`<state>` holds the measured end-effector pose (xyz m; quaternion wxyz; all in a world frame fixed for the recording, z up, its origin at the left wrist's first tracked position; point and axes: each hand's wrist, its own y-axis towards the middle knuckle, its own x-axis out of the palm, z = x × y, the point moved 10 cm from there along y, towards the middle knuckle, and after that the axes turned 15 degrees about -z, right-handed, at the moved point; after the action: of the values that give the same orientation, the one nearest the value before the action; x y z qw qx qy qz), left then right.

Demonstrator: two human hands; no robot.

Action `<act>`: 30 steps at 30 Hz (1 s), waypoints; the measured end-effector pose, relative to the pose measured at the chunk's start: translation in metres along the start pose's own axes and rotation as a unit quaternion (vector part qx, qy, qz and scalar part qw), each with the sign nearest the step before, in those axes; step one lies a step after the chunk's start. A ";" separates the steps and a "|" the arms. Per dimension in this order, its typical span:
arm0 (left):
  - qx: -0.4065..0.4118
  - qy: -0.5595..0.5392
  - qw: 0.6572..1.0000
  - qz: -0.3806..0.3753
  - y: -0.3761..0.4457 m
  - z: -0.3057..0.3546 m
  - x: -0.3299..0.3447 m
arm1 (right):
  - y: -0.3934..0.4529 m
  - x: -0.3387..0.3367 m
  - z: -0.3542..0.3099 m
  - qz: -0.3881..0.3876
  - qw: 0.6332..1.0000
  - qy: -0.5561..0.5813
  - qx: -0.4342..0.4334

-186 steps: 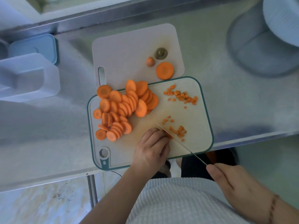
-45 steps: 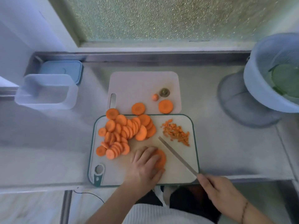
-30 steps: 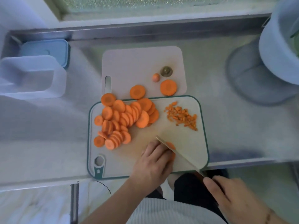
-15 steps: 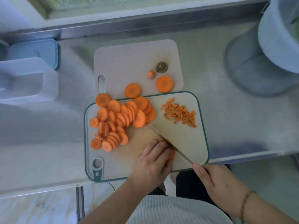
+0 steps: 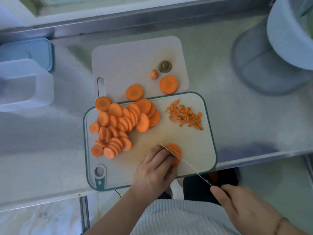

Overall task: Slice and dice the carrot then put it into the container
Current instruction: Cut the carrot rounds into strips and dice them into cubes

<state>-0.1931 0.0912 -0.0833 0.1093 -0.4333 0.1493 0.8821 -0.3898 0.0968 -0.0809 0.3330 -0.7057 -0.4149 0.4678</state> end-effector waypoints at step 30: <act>0.025 0.002 1.000 0.016 -0.005 0.003 -0.002 | -0.001 0.011 -0.017 -0.018 0.999 -0.036 0.019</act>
<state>-0.1921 0.0968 -0.0805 0.1054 -0.4295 0.1788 0.8789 -0.3719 0.1058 -0.0787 0.3400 -0.6744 -0.4303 0.4943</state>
